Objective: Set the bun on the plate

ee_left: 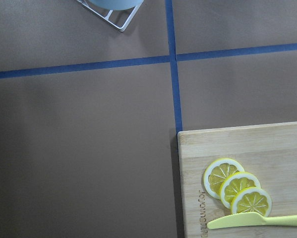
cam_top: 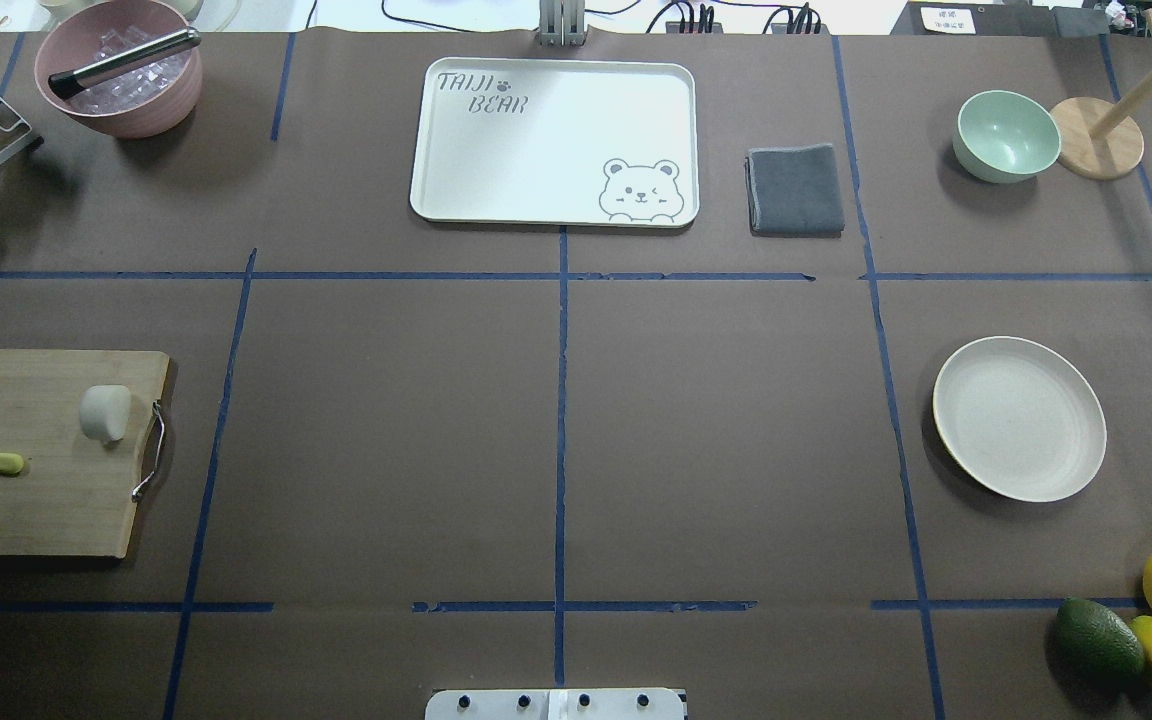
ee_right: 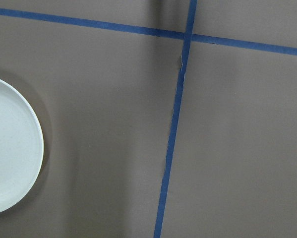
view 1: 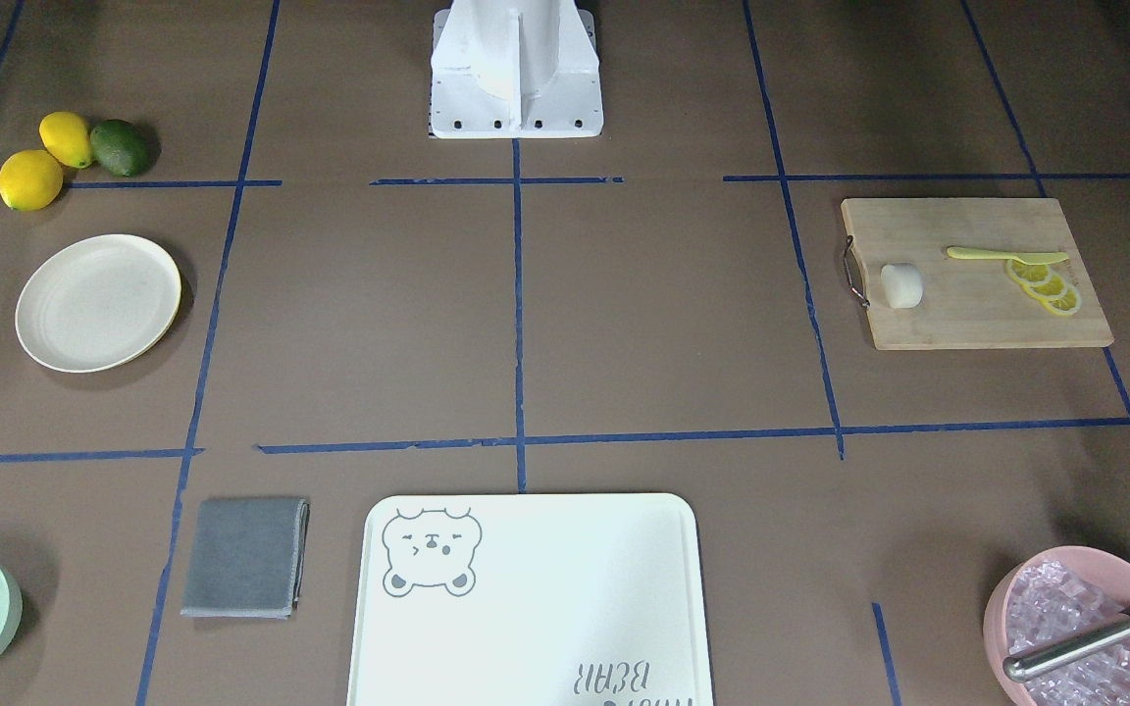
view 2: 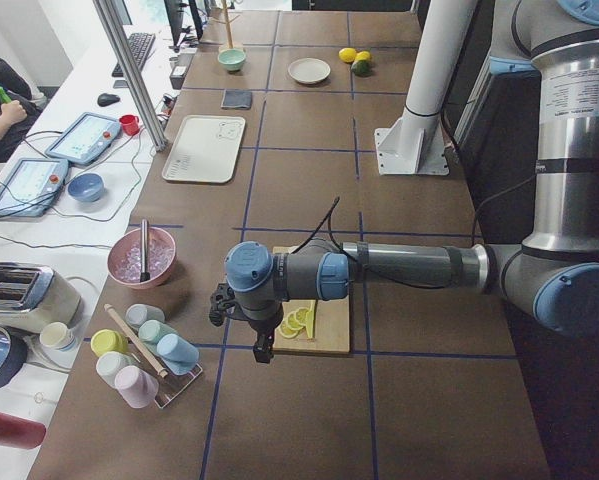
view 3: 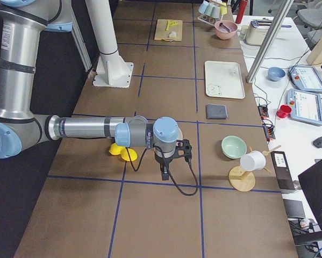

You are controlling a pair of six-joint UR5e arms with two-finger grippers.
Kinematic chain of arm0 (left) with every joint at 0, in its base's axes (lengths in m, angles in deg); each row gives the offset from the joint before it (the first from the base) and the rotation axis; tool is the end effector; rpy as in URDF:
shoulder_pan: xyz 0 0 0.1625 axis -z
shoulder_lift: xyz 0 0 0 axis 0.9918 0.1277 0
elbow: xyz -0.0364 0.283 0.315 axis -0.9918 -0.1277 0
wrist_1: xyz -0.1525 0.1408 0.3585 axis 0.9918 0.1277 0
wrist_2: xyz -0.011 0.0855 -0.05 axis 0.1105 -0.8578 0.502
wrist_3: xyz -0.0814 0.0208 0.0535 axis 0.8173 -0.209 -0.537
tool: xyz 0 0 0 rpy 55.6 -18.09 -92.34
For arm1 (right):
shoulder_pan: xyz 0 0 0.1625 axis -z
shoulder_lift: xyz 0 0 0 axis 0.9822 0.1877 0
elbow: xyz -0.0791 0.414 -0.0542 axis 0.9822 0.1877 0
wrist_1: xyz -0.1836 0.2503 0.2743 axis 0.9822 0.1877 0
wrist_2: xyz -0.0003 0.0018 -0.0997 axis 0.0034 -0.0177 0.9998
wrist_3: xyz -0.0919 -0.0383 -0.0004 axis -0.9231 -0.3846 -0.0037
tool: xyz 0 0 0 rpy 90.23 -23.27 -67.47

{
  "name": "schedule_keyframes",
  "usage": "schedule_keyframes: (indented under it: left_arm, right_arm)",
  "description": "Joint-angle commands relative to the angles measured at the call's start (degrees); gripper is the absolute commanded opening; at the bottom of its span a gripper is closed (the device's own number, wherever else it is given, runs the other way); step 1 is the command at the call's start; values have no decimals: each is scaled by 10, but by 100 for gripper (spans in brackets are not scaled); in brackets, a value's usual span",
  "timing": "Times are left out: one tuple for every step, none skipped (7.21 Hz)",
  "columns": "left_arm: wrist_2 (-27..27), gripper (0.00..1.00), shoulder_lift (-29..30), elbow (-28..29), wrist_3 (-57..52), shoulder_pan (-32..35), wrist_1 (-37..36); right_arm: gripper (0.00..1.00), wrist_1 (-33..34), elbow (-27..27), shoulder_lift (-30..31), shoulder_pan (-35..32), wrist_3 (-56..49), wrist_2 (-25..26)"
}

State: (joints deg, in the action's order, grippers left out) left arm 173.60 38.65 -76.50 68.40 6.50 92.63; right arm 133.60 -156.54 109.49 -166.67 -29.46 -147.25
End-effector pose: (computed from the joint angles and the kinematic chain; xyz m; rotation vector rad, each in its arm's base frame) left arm -0.0558 -0.4636 0.6526 0.0014 0.7905 0.1081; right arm 0.0446 -0.4072 0.6253 0.0585 -0.7926 -0.1438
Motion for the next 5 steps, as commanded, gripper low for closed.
schedule_keyframes:
  left_arm:
    - [0,100,1,-1,-3,0,5]
    - [0,100,0,-1,-4,0,5]
    - [0,100,0,-1,-4,0,5]
    - [0,100,0,-1,-4,0,5]
    - [0,100,0,-1,-4,-1,6]
  right_arm:
    - [100,-27,3,0,1,7,0]
    - [100,-28,2,0,5,11,-5]
    - [100,-56,6,0,30,23,-17]
    - [100,-108,16,0,71,62,-17]
    - [100,-179,38,0,112,168,-11]
